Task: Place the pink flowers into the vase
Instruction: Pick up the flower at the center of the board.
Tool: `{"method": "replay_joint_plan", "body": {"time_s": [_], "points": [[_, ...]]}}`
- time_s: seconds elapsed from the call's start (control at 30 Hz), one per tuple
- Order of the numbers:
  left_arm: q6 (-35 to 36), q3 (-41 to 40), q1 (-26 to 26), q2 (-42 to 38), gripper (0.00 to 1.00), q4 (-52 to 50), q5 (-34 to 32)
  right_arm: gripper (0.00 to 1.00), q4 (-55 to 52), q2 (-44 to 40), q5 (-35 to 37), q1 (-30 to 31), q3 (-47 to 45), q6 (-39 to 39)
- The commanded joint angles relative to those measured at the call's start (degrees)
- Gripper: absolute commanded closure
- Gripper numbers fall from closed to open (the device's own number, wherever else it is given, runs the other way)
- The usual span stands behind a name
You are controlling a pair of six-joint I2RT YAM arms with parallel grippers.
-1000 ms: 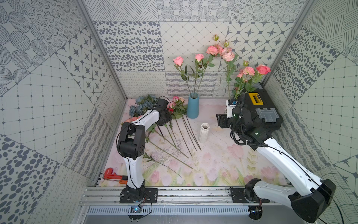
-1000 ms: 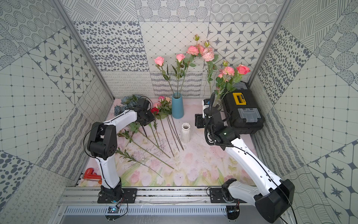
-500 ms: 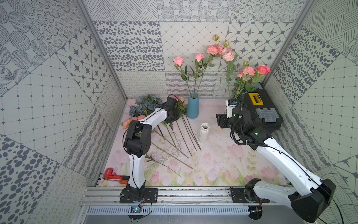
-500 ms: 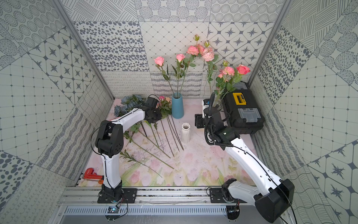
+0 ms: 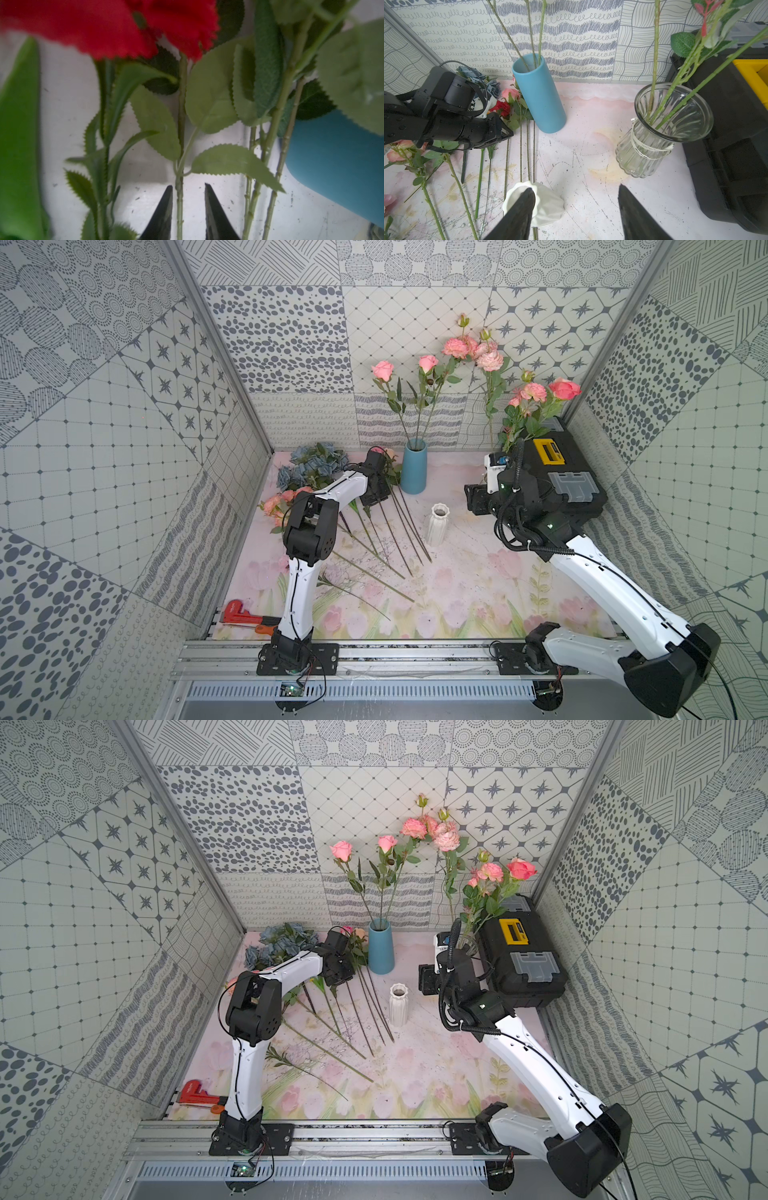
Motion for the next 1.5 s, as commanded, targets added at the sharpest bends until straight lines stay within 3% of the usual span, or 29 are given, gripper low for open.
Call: {"method": "replay_joint_plan", "body": {"time_s": [0.0,0.37,1.13,1.33,1.47], "points": [[3.0,2.4,-0.4,2.5,0.75,-4.2,-2.3,0.35,0.8,-1.9,1.0,-0.4,-0.7,0.5],[2.5,0.8,-0.9,1.9,1.0,-3.9,-3.3,0.35,0.7,-2.3,0.6,-0.8,-0.7,0.6],[5.5,-11.4,-0.4,-24.1,1.0,0.8,-5.2,0.35,-0.8,-2.3,-3.9,-0.7,0.9,0.4],[7.9,-18.6,0.9,-33.9,1.0,7.9,0.9,0.35,-3.3,-2.6,-9.6,-0.5,3.2,-0.9],[9.9,-24.2,2.0,-41.3,1.0,17.0,13.2,0.35,-4.1,-3.1,-17.4,-0.4,4.6,-1.4]]}}
